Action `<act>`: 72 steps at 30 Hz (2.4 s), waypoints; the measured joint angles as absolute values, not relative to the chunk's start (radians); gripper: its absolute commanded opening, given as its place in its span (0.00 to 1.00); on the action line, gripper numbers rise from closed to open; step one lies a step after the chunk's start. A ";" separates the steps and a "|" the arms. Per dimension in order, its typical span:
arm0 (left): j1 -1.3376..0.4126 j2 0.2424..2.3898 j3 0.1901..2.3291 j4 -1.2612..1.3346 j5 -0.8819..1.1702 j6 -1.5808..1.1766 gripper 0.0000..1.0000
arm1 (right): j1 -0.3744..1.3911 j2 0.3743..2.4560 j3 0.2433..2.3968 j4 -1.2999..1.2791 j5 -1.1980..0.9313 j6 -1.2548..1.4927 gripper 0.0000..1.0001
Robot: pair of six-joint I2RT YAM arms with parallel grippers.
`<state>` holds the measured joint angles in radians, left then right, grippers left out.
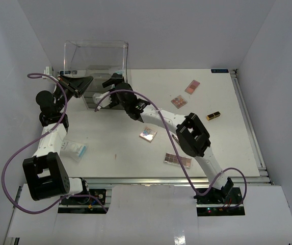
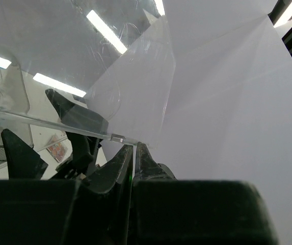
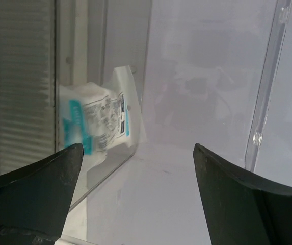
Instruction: Organize the makeup
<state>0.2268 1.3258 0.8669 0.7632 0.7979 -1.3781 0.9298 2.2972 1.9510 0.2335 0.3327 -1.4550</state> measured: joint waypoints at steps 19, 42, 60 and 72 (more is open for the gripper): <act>0.227 1.328 0.876 0.752 0.797 -1.371 0.02 | 1.119 1.810 1.363 0.197 0.251 -1.447 0.98; 0.226 1.332 0.872 0.745 0.794 -1.369 0.32 | 1.092 1.946 1.524 0.534 0.503 -1.531 0.91; 0.300 1.080 0.601 0.537 0.707 -1.247 0.77 | 1.074 1.946 1.523 0.586 0.497 -1.553 0.91; 0.359 0.814 0.477 0.047 0.389 -1.170 0.87 | 1.029 1.948 1.507 0.607 0.487 -1.553 0.91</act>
<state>0.3589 0.8144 0.4774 0.0474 0.3885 -1.1698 1.0295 1.9476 1.5070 0.6075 0.4866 -1.5528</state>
